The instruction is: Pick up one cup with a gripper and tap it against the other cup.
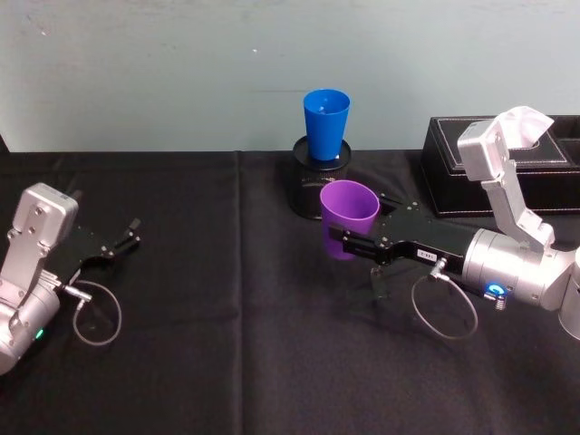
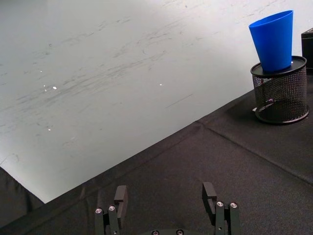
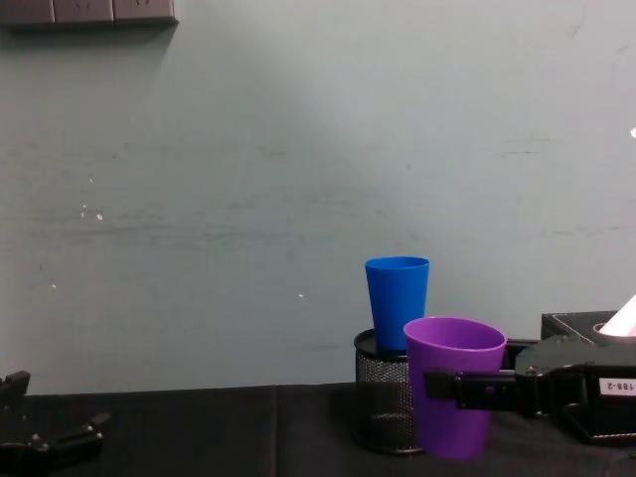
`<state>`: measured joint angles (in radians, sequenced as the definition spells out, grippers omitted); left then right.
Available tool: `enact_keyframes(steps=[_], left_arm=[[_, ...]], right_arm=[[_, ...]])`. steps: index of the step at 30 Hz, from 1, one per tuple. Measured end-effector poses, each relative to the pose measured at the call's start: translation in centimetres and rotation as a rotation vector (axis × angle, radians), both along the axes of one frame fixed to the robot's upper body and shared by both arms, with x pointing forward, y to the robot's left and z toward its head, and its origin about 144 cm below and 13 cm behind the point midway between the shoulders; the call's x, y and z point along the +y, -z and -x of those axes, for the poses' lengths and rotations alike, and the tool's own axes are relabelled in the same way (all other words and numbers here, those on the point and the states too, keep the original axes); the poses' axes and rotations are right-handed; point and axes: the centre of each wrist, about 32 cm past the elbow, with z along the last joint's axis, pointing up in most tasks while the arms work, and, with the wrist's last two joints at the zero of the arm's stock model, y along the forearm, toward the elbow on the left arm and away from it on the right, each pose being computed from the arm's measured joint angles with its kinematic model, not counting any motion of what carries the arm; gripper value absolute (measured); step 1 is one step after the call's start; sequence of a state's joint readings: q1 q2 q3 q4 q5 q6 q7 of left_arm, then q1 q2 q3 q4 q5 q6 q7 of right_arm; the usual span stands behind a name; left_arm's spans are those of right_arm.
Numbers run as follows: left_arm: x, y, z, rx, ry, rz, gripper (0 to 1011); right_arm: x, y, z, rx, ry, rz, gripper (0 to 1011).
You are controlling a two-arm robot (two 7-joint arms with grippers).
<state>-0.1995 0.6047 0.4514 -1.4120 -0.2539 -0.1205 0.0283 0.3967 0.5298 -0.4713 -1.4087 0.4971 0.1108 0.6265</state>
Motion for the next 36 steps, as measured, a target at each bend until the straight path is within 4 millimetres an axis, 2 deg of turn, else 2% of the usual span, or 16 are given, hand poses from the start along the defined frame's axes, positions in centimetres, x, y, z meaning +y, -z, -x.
enact_keyframes(steps=[36], left_arm=[[0.0, 0.0, 0.0, 0.0, 0.0, 0.0, 1000]], right_arm=[[0.0, 0.0, 0.0, 0.0, 0.0, 0.0, 726]])
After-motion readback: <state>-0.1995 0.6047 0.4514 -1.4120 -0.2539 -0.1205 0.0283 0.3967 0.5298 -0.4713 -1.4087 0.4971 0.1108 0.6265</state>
